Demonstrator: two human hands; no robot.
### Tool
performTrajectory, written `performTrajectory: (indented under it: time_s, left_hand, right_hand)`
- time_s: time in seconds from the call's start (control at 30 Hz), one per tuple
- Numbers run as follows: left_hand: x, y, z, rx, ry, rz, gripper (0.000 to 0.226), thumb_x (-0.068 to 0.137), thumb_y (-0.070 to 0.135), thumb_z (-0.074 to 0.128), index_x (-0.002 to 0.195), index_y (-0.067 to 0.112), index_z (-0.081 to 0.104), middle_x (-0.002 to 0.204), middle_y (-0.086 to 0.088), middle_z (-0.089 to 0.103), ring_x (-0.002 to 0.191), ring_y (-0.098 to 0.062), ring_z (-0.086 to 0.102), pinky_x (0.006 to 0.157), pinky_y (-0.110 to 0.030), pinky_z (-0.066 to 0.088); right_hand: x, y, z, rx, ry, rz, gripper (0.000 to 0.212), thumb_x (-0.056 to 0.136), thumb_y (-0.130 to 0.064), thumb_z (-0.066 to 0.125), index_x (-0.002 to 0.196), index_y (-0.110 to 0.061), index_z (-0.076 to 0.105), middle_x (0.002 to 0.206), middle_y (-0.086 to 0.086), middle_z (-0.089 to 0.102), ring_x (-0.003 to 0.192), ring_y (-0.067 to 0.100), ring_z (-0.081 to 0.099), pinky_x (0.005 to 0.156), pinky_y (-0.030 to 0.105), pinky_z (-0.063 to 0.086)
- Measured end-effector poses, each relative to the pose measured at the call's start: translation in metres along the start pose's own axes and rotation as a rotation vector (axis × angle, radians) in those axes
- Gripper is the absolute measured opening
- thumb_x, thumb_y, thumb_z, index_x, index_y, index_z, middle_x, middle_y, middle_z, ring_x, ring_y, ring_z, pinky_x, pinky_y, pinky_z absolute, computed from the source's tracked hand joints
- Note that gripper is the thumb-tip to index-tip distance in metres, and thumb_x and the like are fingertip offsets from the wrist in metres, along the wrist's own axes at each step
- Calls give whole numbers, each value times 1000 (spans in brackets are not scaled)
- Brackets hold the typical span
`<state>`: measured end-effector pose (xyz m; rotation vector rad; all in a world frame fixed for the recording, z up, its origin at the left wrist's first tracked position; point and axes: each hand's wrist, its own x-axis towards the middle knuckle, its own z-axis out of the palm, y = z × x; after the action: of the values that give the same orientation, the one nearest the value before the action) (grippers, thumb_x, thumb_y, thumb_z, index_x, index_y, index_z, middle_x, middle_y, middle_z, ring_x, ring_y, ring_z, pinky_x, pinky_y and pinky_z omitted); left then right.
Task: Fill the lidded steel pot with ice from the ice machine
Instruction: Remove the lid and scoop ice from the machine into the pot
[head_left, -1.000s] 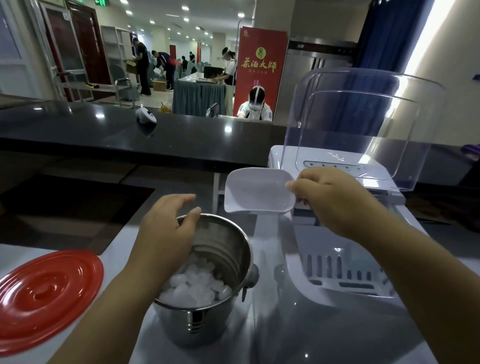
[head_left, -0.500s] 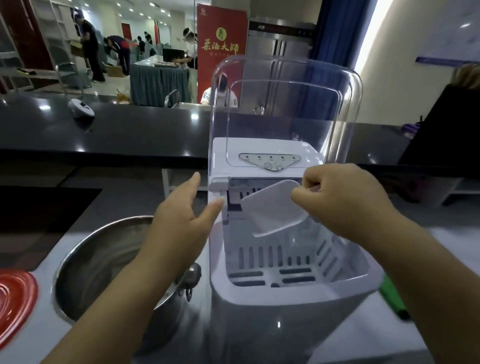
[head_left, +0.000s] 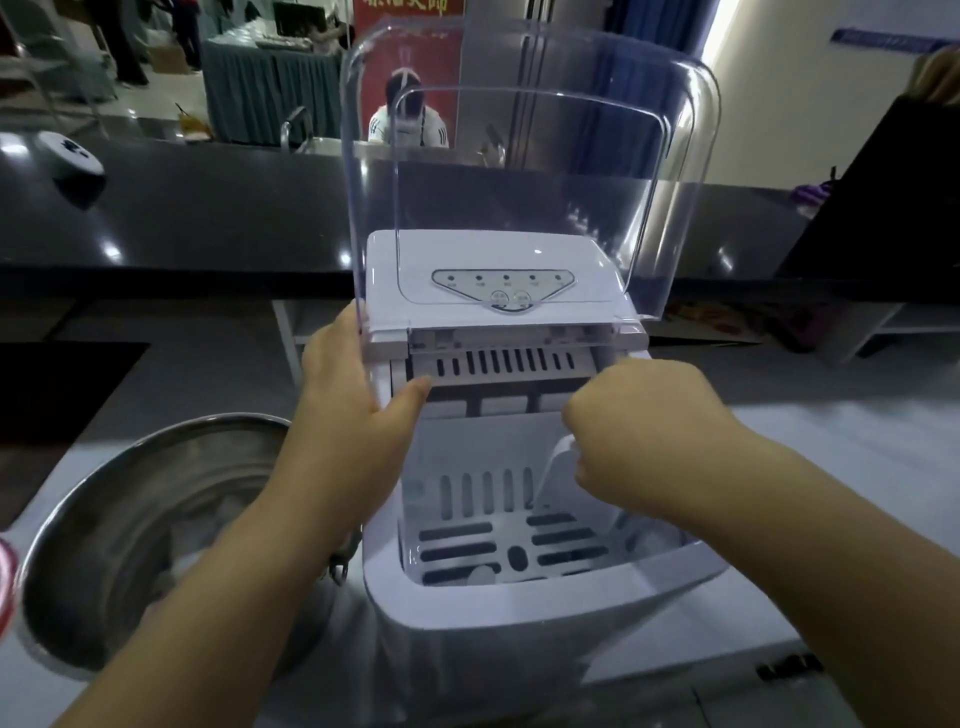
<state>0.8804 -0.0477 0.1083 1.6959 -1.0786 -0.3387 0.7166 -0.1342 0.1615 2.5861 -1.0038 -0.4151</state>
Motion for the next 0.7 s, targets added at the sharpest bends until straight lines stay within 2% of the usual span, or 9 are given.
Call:
performTrajectory:
  time_s: [0.07, 0.13, 0.33, 0.5, 0.7]
  left_hand:
    - [1, 0, 0, -22, -2, 13, 53, 87, 26, 59, 120, 52, 28, 118, 18, 31, 120, -10, 42, 102, -46, 42]
    - [2, -2, 1, -21, 2, 24, 51, 88, 23, 58, 116, 52, 27, 119, 16, 31, 119, -10, 42, 104, -45, 40]
    - [3, -5, 1, 6, 9, 0, 57, 90, 20, 57, 138, 30, 29, 124, 14, 28, 113, -8, 41, 106, -41, 38]
    - [4, -5, 2, 12, 19, 4, 58, 92, 18, 55, 142, 27, 27, 125, 14, 26, 111, -5, 40, 105, -30, 35]
    - [4, -6, 3, 10, 12, 8, 56, 93, 17, 52, 142, 27, 26, 125, 16, 24, 107, -1, 38, 96, -22, 32]
  right_hand:
    - [-1, 0, -2, 7, -43, -24, 20, 86, -23, 51, 67, -22, 44, 69, -4, 47, 67, 18, 48, 48, 26, 29]
    - [-3, 1, -7, 48, -102, -50, 25, 85, -29, 51, 64, -21, 41, 65, -4, 46, 59, 15, 43, 48, 25, 32]
    - [1, -3, -1, 194, -203, -79, 29, 82, -37, 51, 62, -16, 47, 61, -1, 47, 61, 20, 46, 52, 26, 36]
    - [10, -9, 7, 336, -312, -97, 30, 85, -36, 52, 64, -15, 47, 59, 0, 43, 59, 20, 41, 53, 29, 34]
    - [14, -11, 13, 412, -319, -99, 26, 88, -35, 49, 76, -13, 58, 67, 2, 49, 62, 19, 44, 58, 30, 38]
